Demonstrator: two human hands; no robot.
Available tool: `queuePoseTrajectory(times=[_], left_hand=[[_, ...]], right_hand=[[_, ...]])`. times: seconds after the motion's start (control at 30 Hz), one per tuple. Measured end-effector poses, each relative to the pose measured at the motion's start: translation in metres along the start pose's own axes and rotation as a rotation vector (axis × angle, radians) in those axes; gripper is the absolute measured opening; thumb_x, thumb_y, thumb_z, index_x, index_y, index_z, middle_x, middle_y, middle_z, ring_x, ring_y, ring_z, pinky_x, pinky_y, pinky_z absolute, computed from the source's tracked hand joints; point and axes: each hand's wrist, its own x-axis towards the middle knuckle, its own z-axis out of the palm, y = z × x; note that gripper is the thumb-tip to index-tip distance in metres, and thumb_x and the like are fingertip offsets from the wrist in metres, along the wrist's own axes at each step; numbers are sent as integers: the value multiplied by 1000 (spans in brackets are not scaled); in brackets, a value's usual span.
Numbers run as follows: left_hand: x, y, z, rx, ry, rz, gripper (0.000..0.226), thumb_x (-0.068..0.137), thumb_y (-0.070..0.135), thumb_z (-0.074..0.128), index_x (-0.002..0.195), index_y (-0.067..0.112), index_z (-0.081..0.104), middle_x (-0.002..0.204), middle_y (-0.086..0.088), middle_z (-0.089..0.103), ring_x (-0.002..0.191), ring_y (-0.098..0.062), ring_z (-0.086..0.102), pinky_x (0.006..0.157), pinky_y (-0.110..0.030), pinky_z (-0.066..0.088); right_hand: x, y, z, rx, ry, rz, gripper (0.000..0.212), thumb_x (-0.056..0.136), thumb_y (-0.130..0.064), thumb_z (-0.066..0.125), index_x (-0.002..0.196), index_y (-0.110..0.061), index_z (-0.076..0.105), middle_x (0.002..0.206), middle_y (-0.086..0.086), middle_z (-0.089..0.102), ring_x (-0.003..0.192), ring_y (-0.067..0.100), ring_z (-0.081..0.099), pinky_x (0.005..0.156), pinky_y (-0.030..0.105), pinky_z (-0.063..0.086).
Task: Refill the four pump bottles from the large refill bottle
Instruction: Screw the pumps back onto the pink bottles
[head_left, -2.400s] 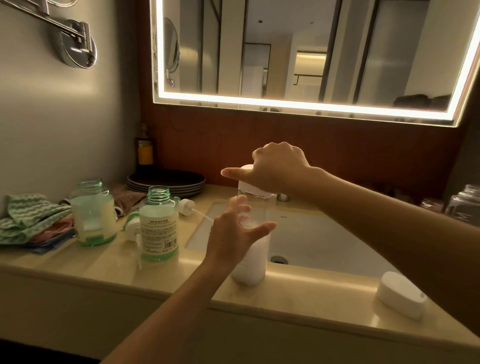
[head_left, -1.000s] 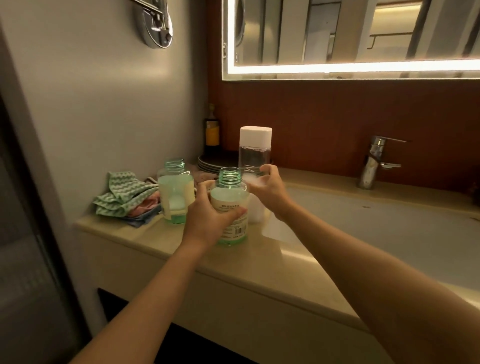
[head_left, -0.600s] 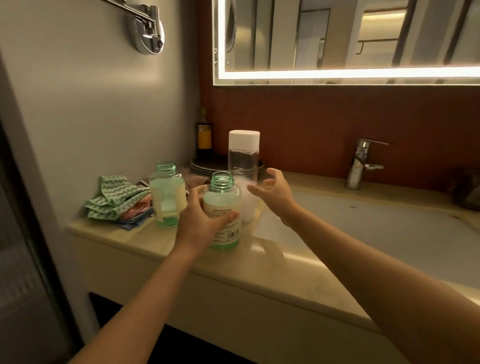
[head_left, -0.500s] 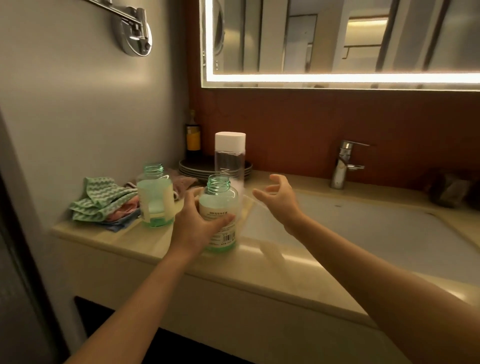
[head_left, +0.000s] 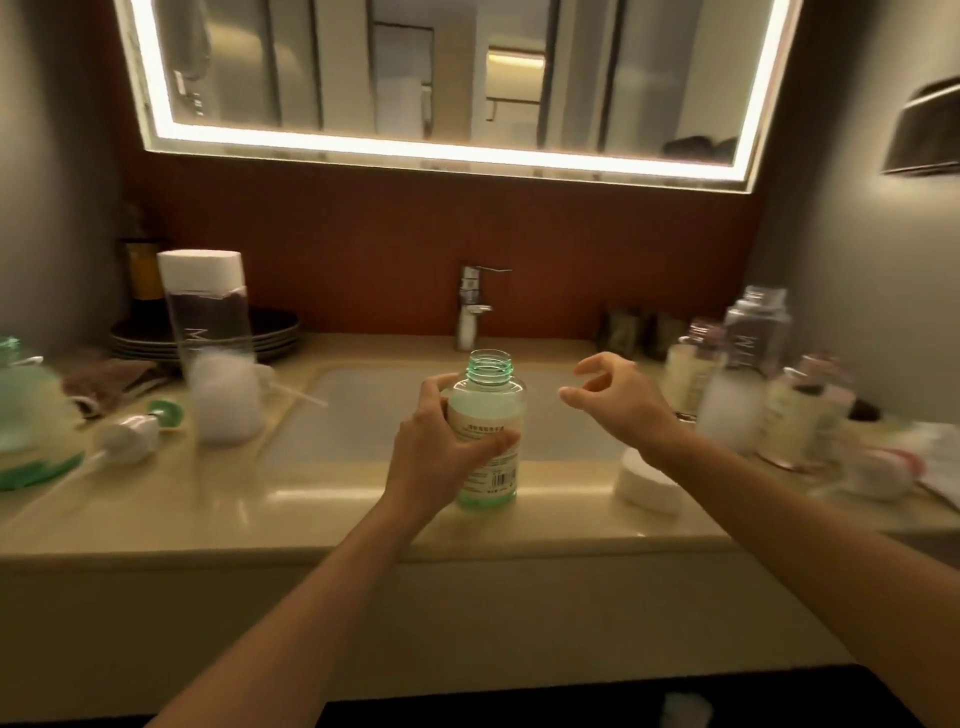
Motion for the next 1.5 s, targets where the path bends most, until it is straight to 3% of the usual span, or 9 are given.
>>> queuePoseTrajectory(times=[0.2, 0.33, 0.4, 0.53, 0.6, 0.67, 0.8, 1.03, 1.5], left_hand=[[1, 17, 47, -34, -85, 35, 77, 62, 33, 82, 125, 19, 41, 108, 1, 64, 94, -14, 63, 83, -38, 54], [3, 18, 52, -37, -95, 42, 77, 63, 33, 81, 127, 19, 40, 109, 0, 63, 95, -15, 63, 83, -38, 54], [2, 18, 52, -38, -97, 38, 78, 63, 33, 82, 127, 19, 39, 109, 0, 63, 95, -15, 63, 84, -39, 54], [3, 16, 53, -48, -97, 34, 80, 62, 35, 82, 127, 21, 39, 109, 0, 63, 96, -14, 63, 84, -40, 54], [3, 16, 52, -51, -102, 34, 80, 63, 34, 81, 129, 20, 38, 111, 0, 63, 96, -15, 63, 84, -39, 54], [3, 16, 53, -59, -103, 33, 79, 64, 32, 81, 129, 20, 38, 111, 1, 62, 97, -15, 62, 84, -39, 54], [3, 15, 54, -72, -92, 39, 78, 65, 31, 81, 129, 19, 38, 110, 1, 62, 97, -15, 62, 84, -40, 54], [5, 13, 51, -61, -93, 58, 77, 65, 31, 81, 128, 19, 39, 110, 2, 61, 97, -15, 62, 84, -41, 54], [1, -25, -55, 51, 173, -14, 76, 64, 22, 81, 128, 13, 42, 112, -3, 60, 94, -15, 59, 79, -31, 49]], right_hand=[[-20, 35, -40, -232, -243, 267, 58, 80, -22, 70, 131, -11, 45, 130, 11, 48, 116, 25, 48, 98, 38, 44], [-28, 42, -44, -256, -381, 304, 61, 78, -17, 71, 132, -13, 43, 130, 10, 45, 102, 19, 44, 85, 30, 44], [-27, 45, -45, -266, -361, 281, 56, 78, -17, 71, 128, -12, 46, 126, 10, 47, 98, 18, 44, 83, 30, 45], [-15, 30, -59, -146, -142, 181, 52, 73, -23, 75, 119, -9, 54, 110, 10, 55, 95, 23, 52, 85, 37, 48], [-9, 10, -71, -4, -88, 101, 52, 74, -24, 75, 120, -9, 54, 106, 10, 56, 90, 20, 54, 76, 33, 48], [-5, -14, -81, 88, -114, 32, 50, 76, -25, 72, 120, -10, 55, 101, 5, 56, 81, 14, 54, 65, 25, 47], [2, -44, -80, 34, -152, -46, 52, 73, -32, 74, 119, -15, 56, 102, 2, 57, 81, 11, 56, 59, 19, 46], [8, -46, -61, -22, -160, -63, 58, 71, -33, 76, 122, -16, 54, 114, 7, 56, 96, 20, 57, 69, 25, 51], [14, -33, -40, -3, -208, -28, 55, 74, -31, 75, 122, -13, 55, 115, 7, 54, 100, 21, 53, 58, 21, 44]])
